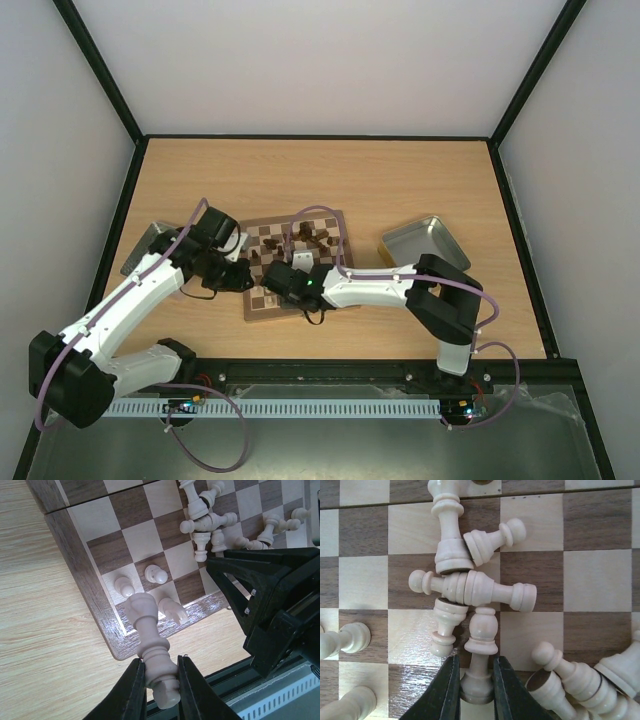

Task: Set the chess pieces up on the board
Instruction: Pick up the chess piece from the chessboard, then place the chess piece on the chessboard.

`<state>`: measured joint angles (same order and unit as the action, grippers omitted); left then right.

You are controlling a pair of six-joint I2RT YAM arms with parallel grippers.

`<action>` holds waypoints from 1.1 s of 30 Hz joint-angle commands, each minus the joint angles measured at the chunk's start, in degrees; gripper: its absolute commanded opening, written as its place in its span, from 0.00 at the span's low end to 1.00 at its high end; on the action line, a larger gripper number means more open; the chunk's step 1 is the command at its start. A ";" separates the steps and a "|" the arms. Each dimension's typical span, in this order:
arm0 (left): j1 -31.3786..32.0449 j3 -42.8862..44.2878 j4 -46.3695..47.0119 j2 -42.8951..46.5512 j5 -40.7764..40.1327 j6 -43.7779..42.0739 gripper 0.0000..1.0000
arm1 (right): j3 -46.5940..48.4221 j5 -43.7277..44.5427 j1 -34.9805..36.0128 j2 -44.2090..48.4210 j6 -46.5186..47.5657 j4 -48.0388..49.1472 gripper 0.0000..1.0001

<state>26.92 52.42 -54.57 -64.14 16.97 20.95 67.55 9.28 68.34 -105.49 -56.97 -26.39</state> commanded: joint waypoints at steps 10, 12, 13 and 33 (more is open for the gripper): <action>2.37 4.22 -0.12 -3.47 2.66 1.60 0.13 | -8.28 8.21 0.39 14.02 -3.82 6.09 0.09; 4.45 5.50 0.06 -4.96 1.62 2.69 0.13 | -10.93 11.28 0.34 17.83 -5.26 7.50 0.10; 5.71 6.19 0.04 -5.80 0.93 3.10 0.13 | -12.14 13.03 0.31 19.83 -6.06 7.97 0.10; 21.17 16.05 0.42 -29.95 -3.90 4.36 0.14 | -27.45 26.96 -0.04 40.64 -12.99 10.66 0.15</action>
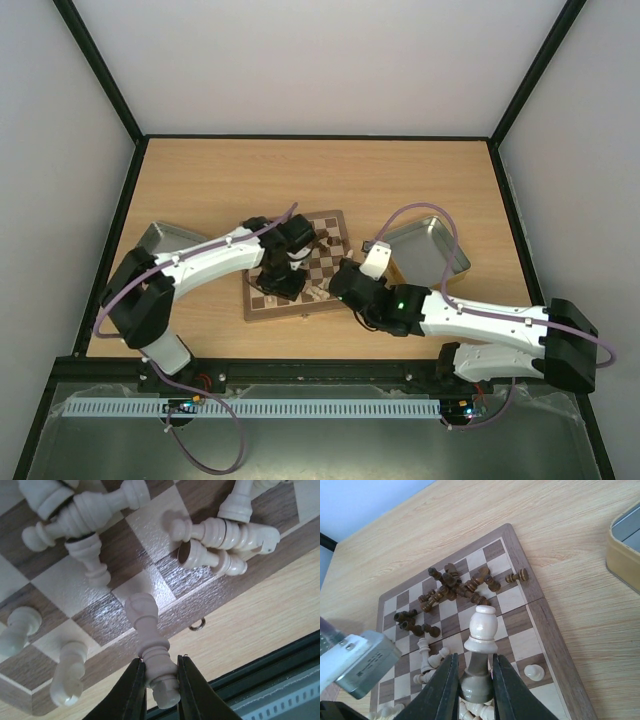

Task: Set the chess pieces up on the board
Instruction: Place the chess piece on the chessboard.

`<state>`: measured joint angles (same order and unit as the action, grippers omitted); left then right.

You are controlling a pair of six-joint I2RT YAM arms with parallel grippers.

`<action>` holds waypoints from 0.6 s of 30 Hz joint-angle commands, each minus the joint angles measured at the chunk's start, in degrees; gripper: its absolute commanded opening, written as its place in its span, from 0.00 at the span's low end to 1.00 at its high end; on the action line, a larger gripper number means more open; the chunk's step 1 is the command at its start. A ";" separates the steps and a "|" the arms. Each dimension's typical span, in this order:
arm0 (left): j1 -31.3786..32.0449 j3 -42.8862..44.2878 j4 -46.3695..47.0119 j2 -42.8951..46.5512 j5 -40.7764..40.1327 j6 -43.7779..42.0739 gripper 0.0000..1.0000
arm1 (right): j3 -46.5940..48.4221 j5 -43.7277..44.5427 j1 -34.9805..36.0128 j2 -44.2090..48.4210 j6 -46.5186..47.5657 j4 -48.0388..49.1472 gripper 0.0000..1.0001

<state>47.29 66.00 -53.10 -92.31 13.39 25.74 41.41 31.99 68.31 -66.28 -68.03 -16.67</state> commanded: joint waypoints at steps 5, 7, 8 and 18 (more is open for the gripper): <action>1.17 2.39 -1.22 -4.49 -0.54 -1.20 0.17 | -2.16 4.77 -0.10 2.31 -2.02 0.93 0.15; 1.17 2.51 -1.29 -4.95 -0.37 -1.37 0.19 | -2.36 4.88 -0.11 2.54 -2.18 0.93 0.15; 1.15 2.74 -1.23 -5.03 -0.23 -1.43 0.22 | -2.38 4.87 -0.11 2.60 -2.26 0.93 0.15; 1.10 3.85 -0.28 -4.37 -1.53 -0.61 0.43 | -2.58 4.83 -0.11 2.66 -2.46 1.02 0.15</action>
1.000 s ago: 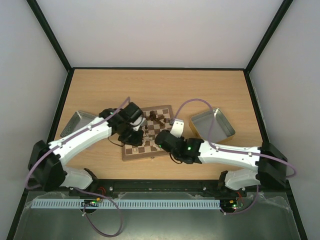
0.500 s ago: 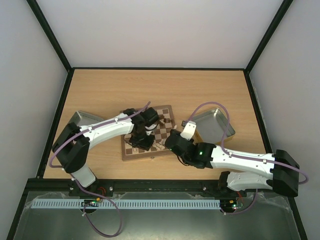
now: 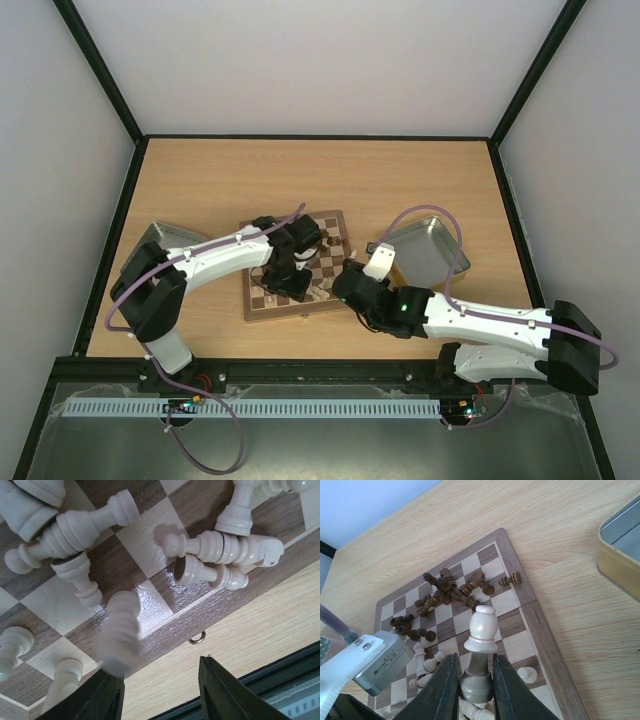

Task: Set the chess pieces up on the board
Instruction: Place the chess piece on the chessboard, then move the chess piece to the chessboard.

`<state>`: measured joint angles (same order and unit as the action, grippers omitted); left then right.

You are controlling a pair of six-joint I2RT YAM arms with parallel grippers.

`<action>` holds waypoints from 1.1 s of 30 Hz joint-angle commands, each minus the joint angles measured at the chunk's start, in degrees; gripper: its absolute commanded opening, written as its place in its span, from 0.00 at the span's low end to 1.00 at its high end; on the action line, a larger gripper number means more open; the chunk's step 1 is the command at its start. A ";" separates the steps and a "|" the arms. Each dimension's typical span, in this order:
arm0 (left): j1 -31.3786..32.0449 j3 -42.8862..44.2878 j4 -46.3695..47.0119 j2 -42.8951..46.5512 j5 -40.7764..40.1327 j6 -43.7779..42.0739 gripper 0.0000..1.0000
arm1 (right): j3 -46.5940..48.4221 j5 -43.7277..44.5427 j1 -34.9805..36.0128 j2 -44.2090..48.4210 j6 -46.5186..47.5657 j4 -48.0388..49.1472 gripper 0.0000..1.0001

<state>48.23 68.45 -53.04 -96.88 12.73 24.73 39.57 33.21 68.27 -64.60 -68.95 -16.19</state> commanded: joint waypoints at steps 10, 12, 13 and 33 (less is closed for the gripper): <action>-0.13 1.52 0.34 1.56 -3.33 1.13 0.48 | -0.96 3.31 -0.07 1.04 -1.89 0.56 0.15; -0.37 1.54 1.07 2.13 -3.86 1.79 0.51 | -0.99 3.34 -0.07 1.14 -1.97 0.54 0.15; -0.39 1.52 1.58 2.40 -4.00 2.06 0.51 | -1.06 3.43 -0.07 1.18 -2.04 0.54 0.15; -1.22 -2.75 7.41 4.27 -4.79 5.69 0.42 | -2.05 3.74 -0.07 1.95 -3.03 0.87 0.15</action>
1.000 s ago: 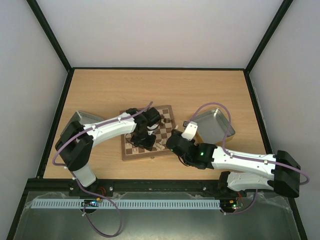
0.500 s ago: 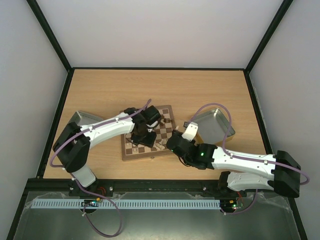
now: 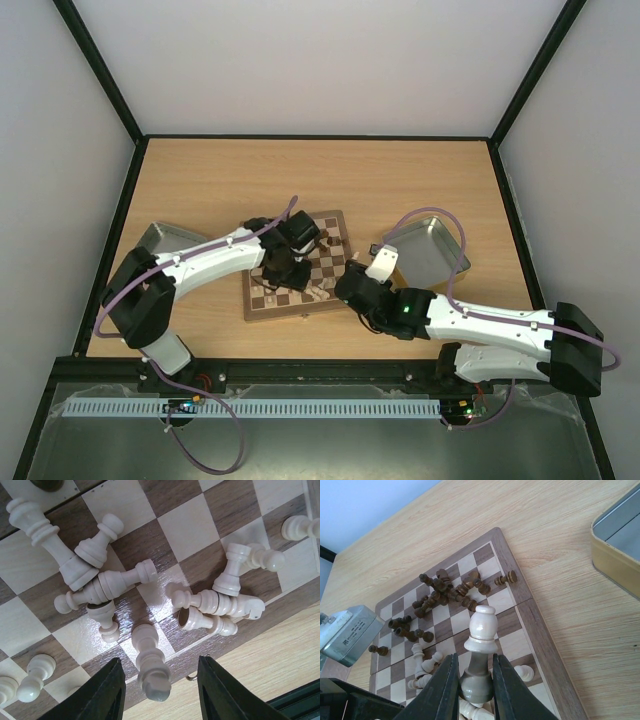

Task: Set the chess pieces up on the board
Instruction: Move the chess piece to the chessboard.

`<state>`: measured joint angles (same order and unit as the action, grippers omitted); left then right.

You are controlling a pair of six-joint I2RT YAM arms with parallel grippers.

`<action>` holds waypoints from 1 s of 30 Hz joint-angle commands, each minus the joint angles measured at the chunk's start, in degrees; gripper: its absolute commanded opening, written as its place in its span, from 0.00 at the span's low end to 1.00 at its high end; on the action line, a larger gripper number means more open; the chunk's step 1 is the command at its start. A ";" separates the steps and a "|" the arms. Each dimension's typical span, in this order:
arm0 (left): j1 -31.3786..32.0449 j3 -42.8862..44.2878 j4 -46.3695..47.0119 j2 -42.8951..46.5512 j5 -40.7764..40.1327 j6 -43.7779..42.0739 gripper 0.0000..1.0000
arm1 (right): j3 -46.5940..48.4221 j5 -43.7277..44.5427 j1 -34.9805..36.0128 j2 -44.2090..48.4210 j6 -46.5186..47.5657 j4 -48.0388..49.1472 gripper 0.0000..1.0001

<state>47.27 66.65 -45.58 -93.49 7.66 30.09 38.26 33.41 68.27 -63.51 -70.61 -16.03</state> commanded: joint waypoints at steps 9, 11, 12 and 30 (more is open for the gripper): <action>-0.27 -1.70 0.51 -0.26 1.48 -0.46 0.32 | -0.74 3.66 -0.07 0.83 -1.33 0.63 0.14; -0.26 -1.79 0.36 -0.42 1.48 -0.75 0.28 | -0.74 3.76 -0.07 0.93 -1.39 0.61 0.14; -0.27 -1.67 0.20 -0.41 1.37 -1.07 0.26 | -0.74 3.81 -0.07 0.86 -1.38 0.66 0.14; 1.20 -1.00 0.69 -1.19 7.04 -3.10 0.18 | -0.80 4.73 -0.07 1.32 -1.89 0.17 0.14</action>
<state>47.79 65.54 -44.45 -93.54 13.17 27.73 38.04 33.89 68.27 -63.37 -71.02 -15.97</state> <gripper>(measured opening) 0.180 0.141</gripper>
